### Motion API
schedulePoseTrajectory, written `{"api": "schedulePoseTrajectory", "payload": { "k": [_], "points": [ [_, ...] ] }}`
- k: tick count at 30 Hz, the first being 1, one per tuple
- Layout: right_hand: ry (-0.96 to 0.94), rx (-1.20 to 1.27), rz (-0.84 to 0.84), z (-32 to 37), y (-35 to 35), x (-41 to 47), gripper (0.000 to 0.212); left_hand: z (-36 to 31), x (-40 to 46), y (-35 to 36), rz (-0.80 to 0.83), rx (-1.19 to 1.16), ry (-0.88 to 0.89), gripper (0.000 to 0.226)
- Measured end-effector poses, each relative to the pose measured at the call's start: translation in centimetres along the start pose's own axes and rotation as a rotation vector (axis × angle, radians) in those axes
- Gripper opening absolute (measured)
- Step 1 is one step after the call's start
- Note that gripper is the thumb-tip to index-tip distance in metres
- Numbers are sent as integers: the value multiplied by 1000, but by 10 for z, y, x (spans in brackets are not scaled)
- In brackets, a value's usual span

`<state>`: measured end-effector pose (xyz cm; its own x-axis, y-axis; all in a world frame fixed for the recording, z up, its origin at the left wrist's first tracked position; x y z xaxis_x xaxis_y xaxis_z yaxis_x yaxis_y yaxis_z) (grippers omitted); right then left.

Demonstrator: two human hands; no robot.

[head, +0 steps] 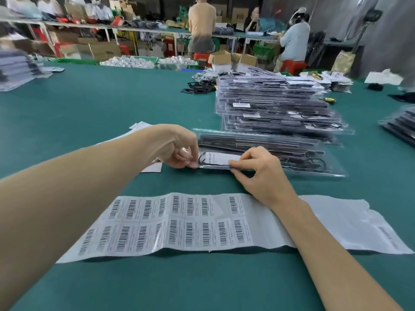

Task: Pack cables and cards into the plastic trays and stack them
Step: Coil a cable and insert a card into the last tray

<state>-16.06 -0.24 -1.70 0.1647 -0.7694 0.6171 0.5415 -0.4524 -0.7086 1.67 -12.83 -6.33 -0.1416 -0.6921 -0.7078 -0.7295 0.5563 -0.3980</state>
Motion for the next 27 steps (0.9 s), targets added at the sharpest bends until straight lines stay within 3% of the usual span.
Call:
{"api": "schedulePoseTrajectory", "payload": {
  "k": [7, 10, 13, 17, 21, 23, 25, 27],
  "points": [
    [-8, -86, 31, 0, -2, 1, 24, -8, -5, 3, -126, 48, 57, 15],
    [117, -197, 148, -21, -8, 1, 50, -7, -5, 2, -113, 80, 63, 10],
    [251, -219, 214, -49, -23, -6, 50, -4, -9, -4, -34, 41, 73, 7],
    [275, -233, 145, -57, -35, -8, 28, 1, -15, -14, 59, -213, 122, 12],
    [199, -308, 90, -45, -31, -4, 24, 5, -17, -23, 76, -507, 231, 16],
    [122, -311, 40, -33, -34, 2, 25, 10, -18, -21, 173, -624, 257, 9],
    [28, -359, -51, -16, -44, 13, 31, 20, -17, -21, 267, -757, 257, 29],
    [-32, -424, -120, 4, -56, 28, 37, 28, -11, -27, 236, -871, 290, 51]
  ]
}}
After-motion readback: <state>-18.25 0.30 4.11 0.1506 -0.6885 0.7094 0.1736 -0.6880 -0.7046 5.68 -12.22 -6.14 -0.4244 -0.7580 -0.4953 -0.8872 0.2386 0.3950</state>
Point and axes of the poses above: each hand's wrist, its own x-axis towards the middle knuckle, its own y-axis out of the palm, z = x × y, the point moved 8 cm from there along x, towards the middle knuckle, and after that the axes turned 3 degrees about -y, right-handed, at the moved point
